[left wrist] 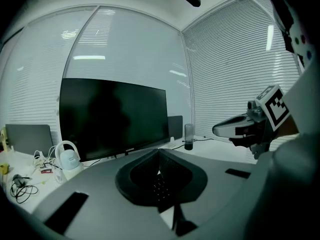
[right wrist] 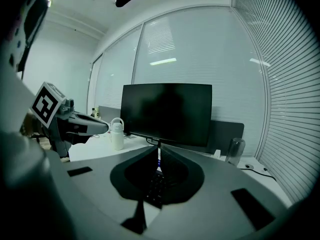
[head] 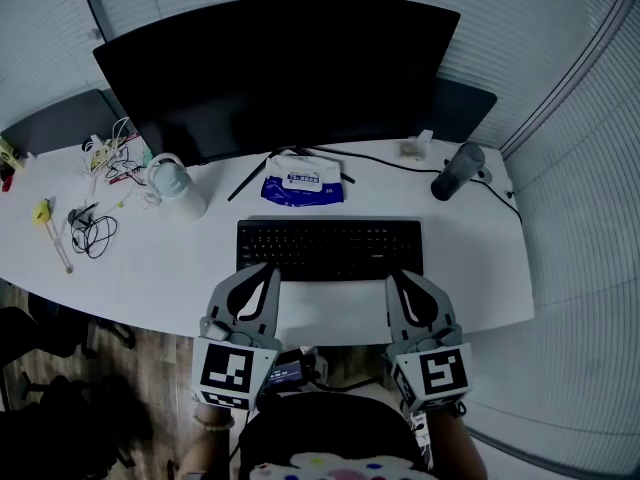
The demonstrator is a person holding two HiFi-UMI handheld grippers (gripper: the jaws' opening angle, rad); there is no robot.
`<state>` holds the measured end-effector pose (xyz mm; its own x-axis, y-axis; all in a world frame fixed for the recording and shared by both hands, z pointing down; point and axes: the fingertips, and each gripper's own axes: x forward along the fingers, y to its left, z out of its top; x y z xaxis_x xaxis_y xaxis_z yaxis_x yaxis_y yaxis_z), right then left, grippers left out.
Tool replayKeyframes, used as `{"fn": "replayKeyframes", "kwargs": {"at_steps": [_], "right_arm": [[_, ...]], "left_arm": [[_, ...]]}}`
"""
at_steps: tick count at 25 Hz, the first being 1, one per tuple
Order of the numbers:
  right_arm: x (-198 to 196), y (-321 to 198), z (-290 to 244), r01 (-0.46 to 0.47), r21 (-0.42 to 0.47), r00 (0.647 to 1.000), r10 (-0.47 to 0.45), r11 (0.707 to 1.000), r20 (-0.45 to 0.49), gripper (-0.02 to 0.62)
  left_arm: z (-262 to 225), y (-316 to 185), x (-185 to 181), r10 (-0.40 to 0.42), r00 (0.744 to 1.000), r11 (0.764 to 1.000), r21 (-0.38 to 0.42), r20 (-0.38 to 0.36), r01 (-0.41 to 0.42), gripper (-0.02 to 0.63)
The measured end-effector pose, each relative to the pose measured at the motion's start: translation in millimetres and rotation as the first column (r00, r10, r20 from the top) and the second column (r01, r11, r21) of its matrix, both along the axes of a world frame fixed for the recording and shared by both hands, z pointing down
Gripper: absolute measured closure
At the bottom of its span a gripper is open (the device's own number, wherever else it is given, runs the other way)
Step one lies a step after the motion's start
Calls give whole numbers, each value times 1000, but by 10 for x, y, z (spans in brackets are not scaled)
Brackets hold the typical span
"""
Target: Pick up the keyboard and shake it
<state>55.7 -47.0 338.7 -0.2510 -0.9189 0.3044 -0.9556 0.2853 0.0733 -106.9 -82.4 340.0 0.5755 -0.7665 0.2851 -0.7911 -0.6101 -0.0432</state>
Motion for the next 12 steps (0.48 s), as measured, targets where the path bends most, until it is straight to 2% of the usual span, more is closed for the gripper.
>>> {"fn": "replayKeyframes", "kwargs": {"at_steps": [12], "right_arm": [[-127,-194,64,32,-26,999,-33,999,-18,554]], "left_arm": [[299,-161,-255,-52,998,995,-83,41,55,591]]}}
